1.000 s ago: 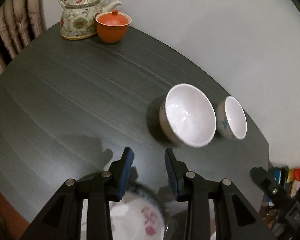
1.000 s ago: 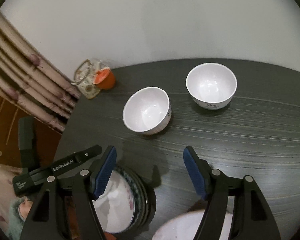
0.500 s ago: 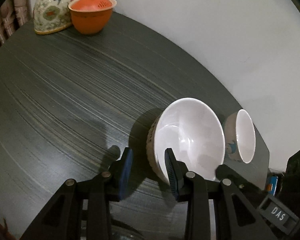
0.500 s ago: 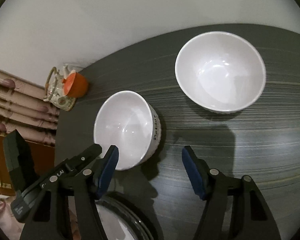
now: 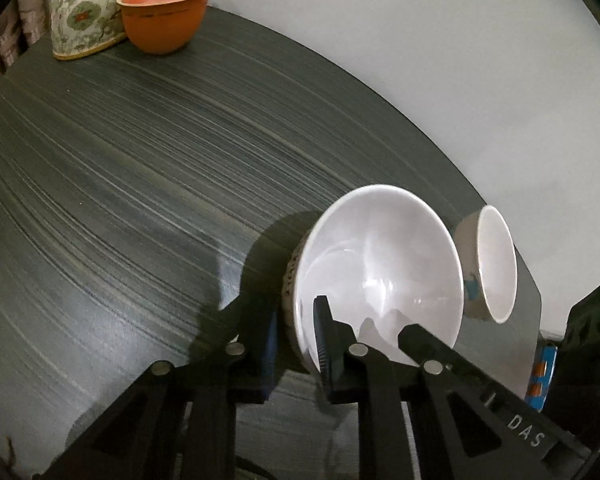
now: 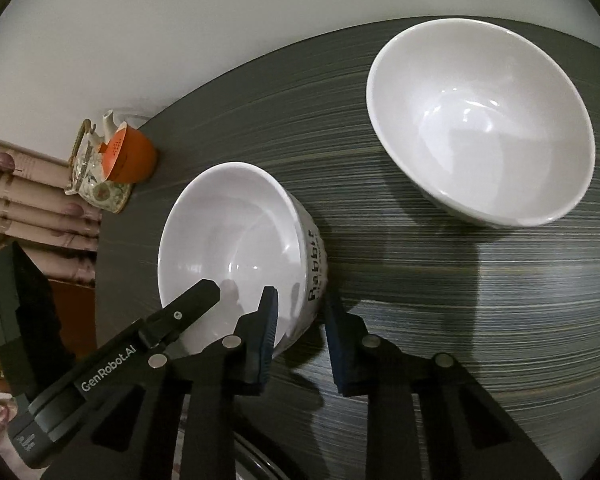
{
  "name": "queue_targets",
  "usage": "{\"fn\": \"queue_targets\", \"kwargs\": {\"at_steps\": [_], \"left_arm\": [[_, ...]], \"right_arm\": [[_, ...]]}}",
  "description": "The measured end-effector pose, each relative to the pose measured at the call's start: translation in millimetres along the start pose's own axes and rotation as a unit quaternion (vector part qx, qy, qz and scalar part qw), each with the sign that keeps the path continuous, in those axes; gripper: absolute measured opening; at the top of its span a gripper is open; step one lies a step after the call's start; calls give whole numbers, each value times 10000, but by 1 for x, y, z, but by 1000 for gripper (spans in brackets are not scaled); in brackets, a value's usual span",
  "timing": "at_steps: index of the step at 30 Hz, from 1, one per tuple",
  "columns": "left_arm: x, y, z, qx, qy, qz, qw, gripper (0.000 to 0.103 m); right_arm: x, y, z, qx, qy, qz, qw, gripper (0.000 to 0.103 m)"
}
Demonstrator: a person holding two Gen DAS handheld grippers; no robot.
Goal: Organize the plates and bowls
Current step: 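Lift the 'Rabbit' bowl with both tools and carry it over the pink-rimmed bowl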
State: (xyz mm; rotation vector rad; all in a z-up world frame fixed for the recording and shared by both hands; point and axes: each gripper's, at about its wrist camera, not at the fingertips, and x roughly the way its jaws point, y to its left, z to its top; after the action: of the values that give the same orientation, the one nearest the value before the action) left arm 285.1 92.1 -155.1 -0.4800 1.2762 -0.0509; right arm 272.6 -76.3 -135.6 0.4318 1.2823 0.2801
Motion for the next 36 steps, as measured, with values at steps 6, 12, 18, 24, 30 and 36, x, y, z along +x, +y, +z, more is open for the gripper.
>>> {"fn": "queue_targets", "kwargs": {"at_steps": [6,12,18,24,30,36], "left_arm": [[-21,-14,-13,195,-94,-10,9998,17],[-50,-37,-33,389,-315,-79,9987,17],[-77,-58,-56,582,-402,-92,9975,17],[-92,-71,-82,752,-436,-89,9962,17],[-114,-71,-108,881,-516,-156,9947,17],[-138,-88,-143,1022,-566,-173,9930,17]], "right_arm": [[-24,8,-11,-199,-188,-99,9996,22],[-53,12,-28,-199,-354,-50,9992,22],[-88,9,-50,-214,-564,-30,9982,22],[-119,6,-72,-272,-792,-80,9965,22],[-142,5,-93,-230,-962,-72,9951,22],[-159,-2,-114,-184,-1108,4,9937,22]]}}
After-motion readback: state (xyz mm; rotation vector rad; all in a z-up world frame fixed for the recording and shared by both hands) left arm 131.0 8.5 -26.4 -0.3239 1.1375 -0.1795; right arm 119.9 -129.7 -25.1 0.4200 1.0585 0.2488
